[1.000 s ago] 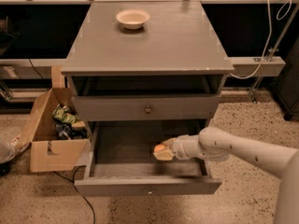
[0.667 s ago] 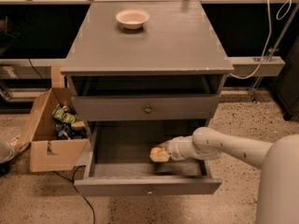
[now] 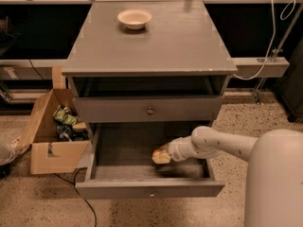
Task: Place orange into middle drawer
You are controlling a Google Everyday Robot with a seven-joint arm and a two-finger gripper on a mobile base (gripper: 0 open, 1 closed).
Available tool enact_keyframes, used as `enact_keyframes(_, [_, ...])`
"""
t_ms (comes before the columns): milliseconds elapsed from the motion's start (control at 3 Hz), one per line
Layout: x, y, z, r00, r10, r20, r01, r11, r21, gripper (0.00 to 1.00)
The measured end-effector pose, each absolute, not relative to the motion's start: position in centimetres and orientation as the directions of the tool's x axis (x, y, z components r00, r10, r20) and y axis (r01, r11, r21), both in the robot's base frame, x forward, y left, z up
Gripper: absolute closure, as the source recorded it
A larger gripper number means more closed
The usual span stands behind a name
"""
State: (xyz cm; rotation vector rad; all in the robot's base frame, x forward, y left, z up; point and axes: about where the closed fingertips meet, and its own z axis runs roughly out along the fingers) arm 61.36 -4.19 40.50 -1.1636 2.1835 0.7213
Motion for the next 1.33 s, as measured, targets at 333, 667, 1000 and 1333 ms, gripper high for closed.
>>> enact_keyframes(333, [61.4, -4.2, 40.5, -0.469, -0.558, -0.685, -0.856, 0.479, 0.195, 0.05])
enact_keyframes(667, [60.9, -7.4, 41.9, -0.489, -0.547, -0.679, -0.829, 0.535, 0.166, 0.0])
enact_keyframes(1000, [58.9, -12.8, 46.0, -0.504, -0.541, -0.673, -0.782, 0.617, 0.089, 0.0])
enact_keyframes(1333, [57.0, -16.7, 49.6, -0.494, -0.505, -0.707, -0.746, 0.664, 0.047, 0.0])
